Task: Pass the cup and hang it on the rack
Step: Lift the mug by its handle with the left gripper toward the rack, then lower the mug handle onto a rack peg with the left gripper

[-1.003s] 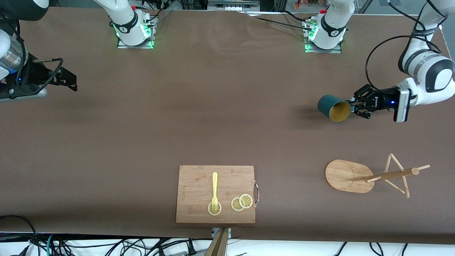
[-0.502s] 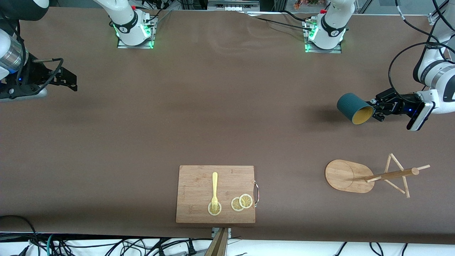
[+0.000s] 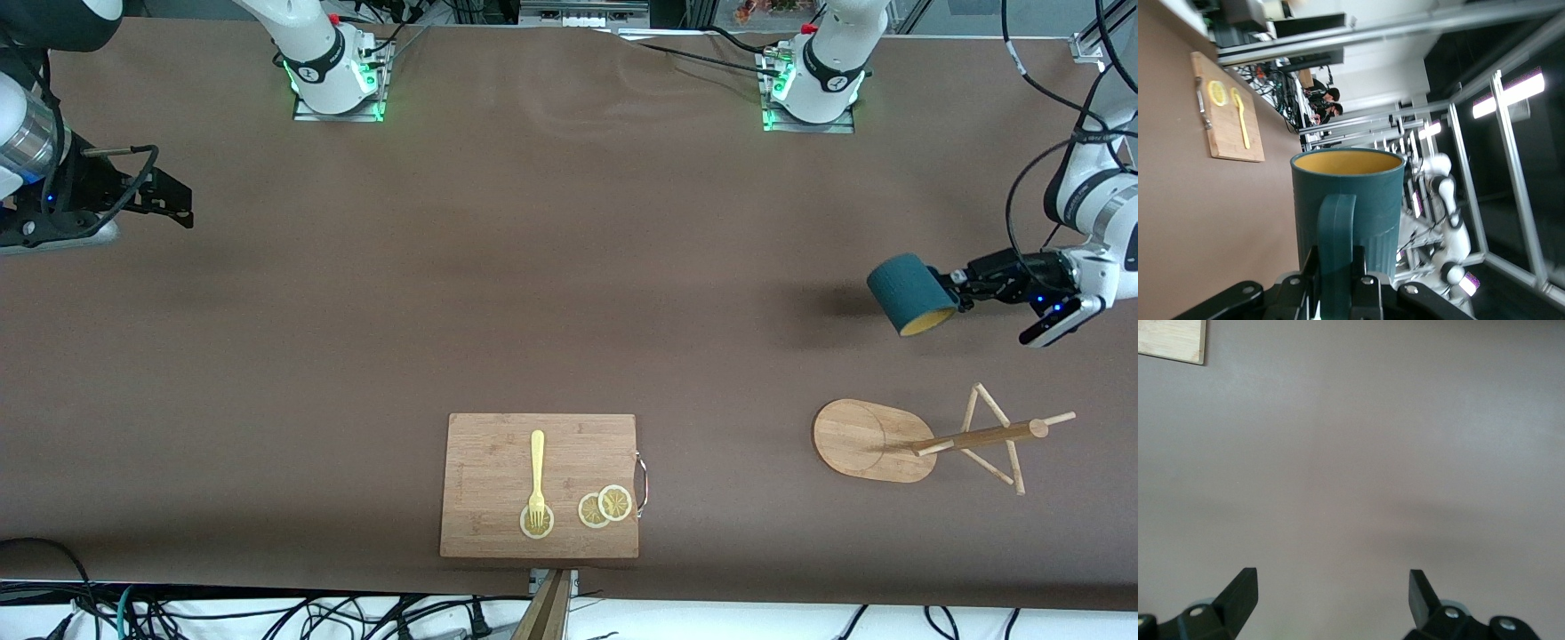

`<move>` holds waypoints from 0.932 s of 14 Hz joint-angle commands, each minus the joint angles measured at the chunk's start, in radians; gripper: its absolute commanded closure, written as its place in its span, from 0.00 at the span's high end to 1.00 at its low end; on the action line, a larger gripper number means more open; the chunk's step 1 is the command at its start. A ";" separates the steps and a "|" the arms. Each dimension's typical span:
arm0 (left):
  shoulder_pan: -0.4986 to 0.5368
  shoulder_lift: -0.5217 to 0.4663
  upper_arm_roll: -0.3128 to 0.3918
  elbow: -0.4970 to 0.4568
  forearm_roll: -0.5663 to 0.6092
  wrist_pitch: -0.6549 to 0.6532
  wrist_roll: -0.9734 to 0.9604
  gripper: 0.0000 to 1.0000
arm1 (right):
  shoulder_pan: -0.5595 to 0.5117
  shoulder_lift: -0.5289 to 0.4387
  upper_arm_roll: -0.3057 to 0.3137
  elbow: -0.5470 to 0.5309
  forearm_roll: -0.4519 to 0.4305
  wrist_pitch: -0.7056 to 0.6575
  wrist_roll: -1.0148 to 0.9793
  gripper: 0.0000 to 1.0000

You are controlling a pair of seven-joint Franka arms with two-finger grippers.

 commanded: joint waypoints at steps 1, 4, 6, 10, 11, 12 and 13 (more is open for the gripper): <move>0.012 0.064 -0.012 0.128 -0.072 -0.036 -0.244 0.00 | 0.008 0.008 -0.001 0.019 -0.007 -0.004 0.014 1.00; 0.010 0.092 -0.015 0.170 -0.184 -0.034 -0.440 0.00 | 0.008 0.008 -0.001 0.019 -0.008 -0.004 0.014 1.00; 0.012 0.106 -0.015 0.176 -0.226 -0.033 -0.477 0.00 | 0.008 0.008 -0.001 0.019 -0.008 -0.004 0.014 1.00; 0.021 0.130 -0.014 0.184 -0.272 -0.029 -0.492 0.00 | 0.008 0.008 -0.001 0.019 -0.008 -0.004 0.014 1.00; 0.021 0.135 -0.014 0.184 -0.272 -0.029 -0.485 0.00 | 0.008 0.008 -0.001 0.019 -0.008 -0.004 0.014 1.00; 0.021 0.138 -0.014 0.182 -0.272 -0.029 -0.482 0.00 | 0.008 0.008 -0.001 0.019 -0.008 -0.004 0.014 1.00; 0.021 0.143 -0.014 0.184 -0.272 -0.029 -0.483 0.00 | 0.008 0.008 -0.001 0.019 -0.008 -0.004 0.014 1.00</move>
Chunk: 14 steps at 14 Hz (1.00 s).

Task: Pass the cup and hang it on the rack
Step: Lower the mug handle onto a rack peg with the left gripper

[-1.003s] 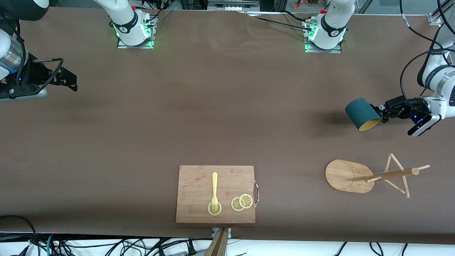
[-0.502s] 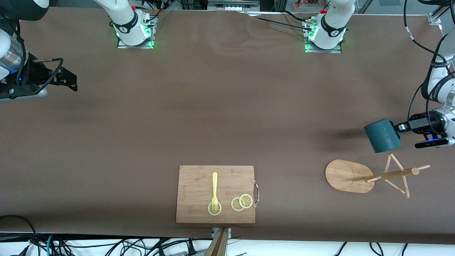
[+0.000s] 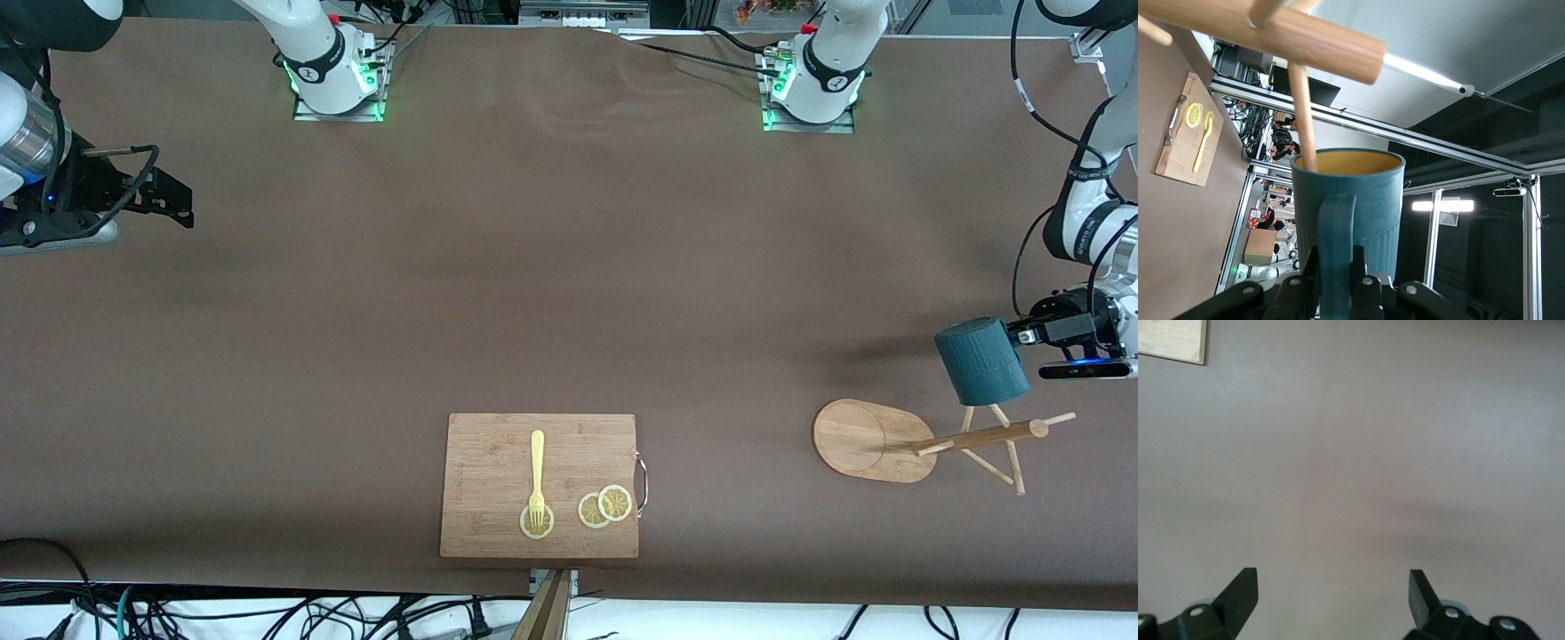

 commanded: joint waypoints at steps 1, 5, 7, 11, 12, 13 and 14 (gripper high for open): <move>0.006 0.029 -0.009 0.031 -0.022 -0.019 -0.013 0.00 | 0.007 0.008 -0.001 0.019 -0.008 -0.004 0.013 1.00; 0.002 0.074 -0.009 0.066 -0.056 -0.016 -0.028 0.00 | 0.007 0.008 -0.001 0.019 -0.008 -0.004 0.013 1.00; 0.002 0.098 -0.008 0.092 -0.053 -0.018 -0.027 0.00 | 0.006 0.008 -0.001 0.019 -0.007 -0.004 0.013 1.00; 0.008 0.135 -0.006 0.137 -0.039 -0.019 -0.024 0.00 | 0.006 0.008 -0.001 0.019 -0.007 -0.004 0.013 1.00; 0.008 0.149 -0.005 0.140 -0.039 -0.019 -0.021 0.00 | 0.006 0.008 -0.003 0.019 -0.007 -0.004 0.013 1.00; 0.009 0.161 -0.005 0.156 -0.038 -0.021 -0.021 0.00 | 0.006 0.008 -0.001 0.019 -0.008 -0.004 0.013 1.00; 0.009 0.172 -0.005 0.175 -0.036 -0.023 -0.021 0.00 | 0.006 0.008 -0.003 0.019 -0.007 -0.004 0.013 1.00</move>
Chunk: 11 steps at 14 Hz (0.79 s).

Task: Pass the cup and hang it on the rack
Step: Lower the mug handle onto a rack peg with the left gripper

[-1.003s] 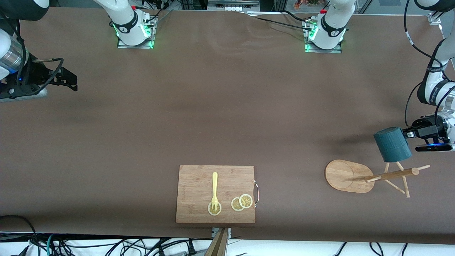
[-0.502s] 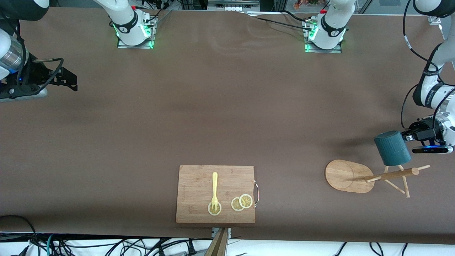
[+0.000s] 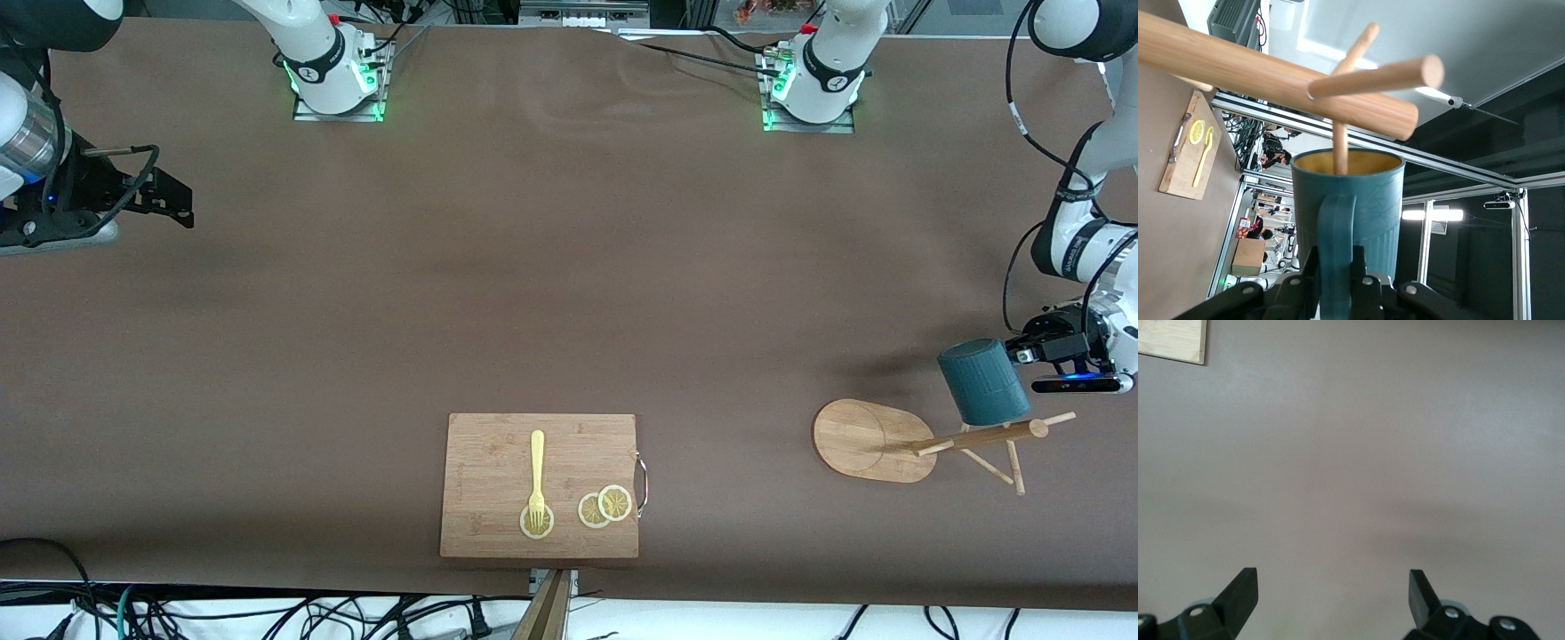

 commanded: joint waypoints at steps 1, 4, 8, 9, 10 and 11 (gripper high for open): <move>0.004 0.048 -0.004 0.072 -0.002 -0.021 -0.016 0.00 | 0.005 0.008 -0.001 0.019 -0.007 -0.004 0.013 1.00; 0.004 0.071 -0.003 0.098 0.001 -0.019 -0.015 0.00 | 0.005 0.008 -0.003 0.019 -0.007 -0.004 0.013 1.00; 0.003 0.102 0.011 0.133 0.008 -0.016 -0.011 0.99 | 0.005 0.008 -0.003 0.019 -0.005 -0.004 0.013 1.00; 0.003 0.104 0.011 0.133 0.008 -0.016 -0.011 1.00 | 0.005 0.008 -0.003 0.019 -0.004 -0.005 0.013 1.00; 0.003 0.104 0.013 0.133 0.008 -0.016 -0.011 1.00 | 0.005 0.008 -0.003 0.019 -0.004 -0.005 0.013 1.00; 0.003 0.104 0.014 0.135 0.008 -0.016 -0.011 1.00 | 0.005 0.008 -0.003 0.019 -0.004 -0.005 0.013 1.00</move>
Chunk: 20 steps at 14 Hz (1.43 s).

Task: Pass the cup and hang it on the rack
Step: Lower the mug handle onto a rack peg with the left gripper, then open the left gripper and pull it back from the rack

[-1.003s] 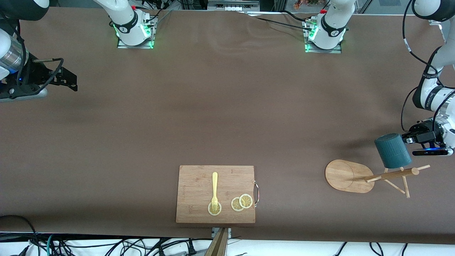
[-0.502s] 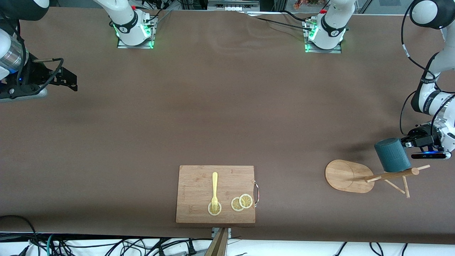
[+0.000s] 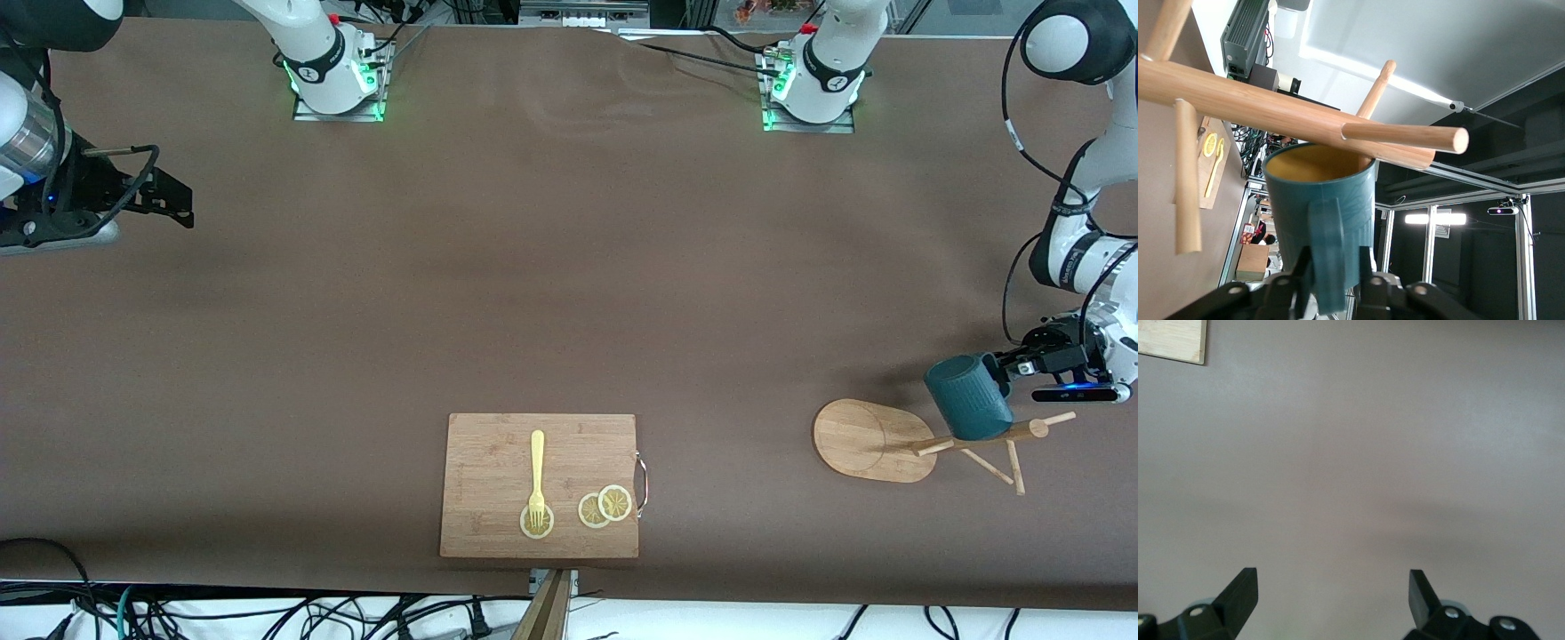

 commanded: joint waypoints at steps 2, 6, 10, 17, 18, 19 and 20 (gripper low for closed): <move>0.003 0.019 0.021 0.059 0.016 -0.023 -0.011 1.00 | 0.005 0.008 -0.003 0.019 -0.004 -0.005 0.013 1.00; 0.061 0.005 0.036 0.134 0.186 -0.052 0.074 1.00 | 0.005 0.008 -0.003 0.019 -0.005 -0.005 0.013 1.00; 0.127 -0.027 0.033 0.195 0.406 -0.082 0.203 1.00 | 0.005 0.008 -0.003 0.019 -0.004 -0.005 0.013 1.00; 0.100 -0.148 0.018 0.410 0.636 -0.154 0.205 1.00 | 0.005 0.008 -0.003 0.019 -0.004 -0.005 0.013 1.00; 0.080 -0.185 0.018 0.410 0.656 -0.156 0.205 1.00 | 0.005 0.008 -0.003 0.019 -0.004 -0.005 0.015 1.00; 0.062 -0.227 0.018 0.410 0.679 -0.158 0.203 1.00 | 0.005 0.008 -0.003 0.019 -0.004 -0.005 0.014 1.00; 0.036 -0.259 0.018 0.410 0.702 -0.158 0.203 1.00 | 0.005 0.008 -0.003 0.019 -0.004 -0.005 0.013 1.00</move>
